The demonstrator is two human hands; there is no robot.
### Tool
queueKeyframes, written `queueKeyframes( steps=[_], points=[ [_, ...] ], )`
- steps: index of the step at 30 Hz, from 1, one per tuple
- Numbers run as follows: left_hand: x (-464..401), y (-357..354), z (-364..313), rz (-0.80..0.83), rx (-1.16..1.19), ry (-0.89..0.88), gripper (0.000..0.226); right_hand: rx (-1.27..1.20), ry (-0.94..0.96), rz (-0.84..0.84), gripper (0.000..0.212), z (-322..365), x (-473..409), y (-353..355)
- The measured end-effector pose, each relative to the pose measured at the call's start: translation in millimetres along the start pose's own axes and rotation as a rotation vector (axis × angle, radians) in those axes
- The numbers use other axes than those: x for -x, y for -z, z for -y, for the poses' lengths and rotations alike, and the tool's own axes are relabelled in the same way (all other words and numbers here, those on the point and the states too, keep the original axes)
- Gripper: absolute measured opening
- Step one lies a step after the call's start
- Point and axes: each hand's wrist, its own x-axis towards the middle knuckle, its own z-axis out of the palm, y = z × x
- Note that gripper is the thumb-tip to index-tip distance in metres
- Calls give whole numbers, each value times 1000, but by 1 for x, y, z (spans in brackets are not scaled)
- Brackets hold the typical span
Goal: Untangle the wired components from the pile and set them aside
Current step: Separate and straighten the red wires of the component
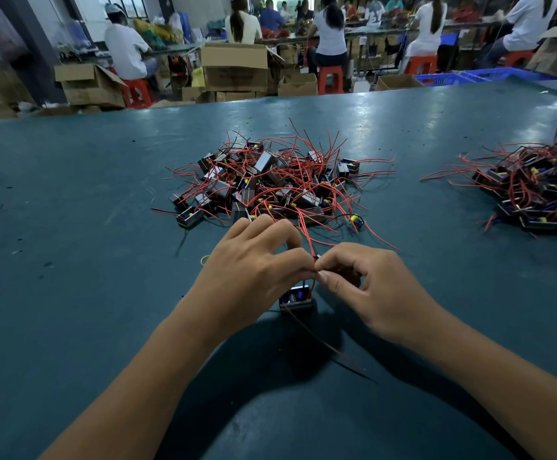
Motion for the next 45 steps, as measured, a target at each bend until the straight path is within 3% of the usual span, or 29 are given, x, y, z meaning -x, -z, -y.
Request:
queueKeyframes(
  steps=[3,8,14,19,24,27,30,33,37,45],
  points=[
    [-2,4,-9,38,65,94,16,17,29,-44,5,1,0,-1],
    [-2,4,-23,84,349,497,11,78,78,-129,6,2,1,-4],
    [-5,3,-38,-8,527,727,16,114,125,-210,6,4,2,-7],
    [-8,-3,-41,-48,1015,1089,21,121,137,-226,7,6,3,-8],
    [-10,-2,-35,149,1509,1427,18,166,159,-224,6,6,4,-8],
    [-9,-4,-32,129,1432,1331,17,134,136,-216,6,5,3,-8],
    [-4,-4,-23,-48,979,954,14,32,60,-229,6,4,2,-6],
    [-2,0,-16,-46,782,674,7,-27,12,-230,9,3,2,-5],
    [-1,-2,-13,-43,616,514,6,-42,-18,-228,8,4,1,-4],
    [1,-10,-11,-83,508,381,15,-80,-37,-213,7,4,2,-3]
  ],
)
